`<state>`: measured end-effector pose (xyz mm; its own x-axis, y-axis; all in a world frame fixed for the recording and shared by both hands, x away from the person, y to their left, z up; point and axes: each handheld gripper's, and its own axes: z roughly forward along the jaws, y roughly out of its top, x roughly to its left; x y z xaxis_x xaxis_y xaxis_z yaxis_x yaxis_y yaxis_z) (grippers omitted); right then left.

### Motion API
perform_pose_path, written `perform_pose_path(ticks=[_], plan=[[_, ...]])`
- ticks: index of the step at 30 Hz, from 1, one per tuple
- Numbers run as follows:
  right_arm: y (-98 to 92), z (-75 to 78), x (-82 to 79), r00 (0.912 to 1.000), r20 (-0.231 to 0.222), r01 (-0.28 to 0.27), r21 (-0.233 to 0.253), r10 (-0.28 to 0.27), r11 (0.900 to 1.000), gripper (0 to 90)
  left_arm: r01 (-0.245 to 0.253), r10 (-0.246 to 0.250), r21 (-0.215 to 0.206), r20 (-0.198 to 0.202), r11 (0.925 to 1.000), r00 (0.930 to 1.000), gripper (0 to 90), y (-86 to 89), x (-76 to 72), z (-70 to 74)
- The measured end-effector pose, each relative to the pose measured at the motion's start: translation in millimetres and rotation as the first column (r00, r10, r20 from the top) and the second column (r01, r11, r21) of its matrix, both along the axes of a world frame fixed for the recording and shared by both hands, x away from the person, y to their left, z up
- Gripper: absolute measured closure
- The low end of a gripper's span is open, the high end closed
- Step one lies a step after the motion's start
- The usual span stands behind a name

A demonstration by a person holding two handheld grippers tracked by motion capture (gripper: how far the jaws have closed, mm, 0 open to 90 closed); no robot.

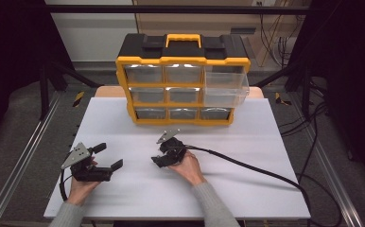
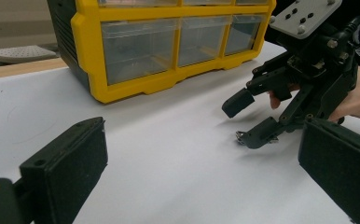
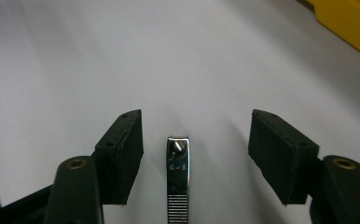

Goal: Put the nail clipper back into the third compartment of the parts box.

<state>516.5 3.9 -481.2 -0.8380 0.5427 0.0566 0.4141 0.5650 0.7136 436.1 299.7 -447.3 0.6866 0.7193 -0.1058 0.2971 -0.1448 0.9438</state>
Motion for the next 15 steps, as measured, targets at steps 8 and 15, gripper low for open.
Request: perform_pose_path(ticks=[8,15], plan=[[0.2,-0.7,-2.1,0.9997,-0.021,-0.015,-0.011,0.015,1.000,53.7,0.000,0.000,0.000,-0.002,1.0000,1.0000,1.1,0.1,0.1,-0.2],[0.9,-2.9,-3.7,0.9992,-0.026,-0.031,-0.020,0.030,0.999,62.7,-0.001,0.001,0.000,0.002,1.0000,1.0000,1.2,0.5,-0.3,0.4]])
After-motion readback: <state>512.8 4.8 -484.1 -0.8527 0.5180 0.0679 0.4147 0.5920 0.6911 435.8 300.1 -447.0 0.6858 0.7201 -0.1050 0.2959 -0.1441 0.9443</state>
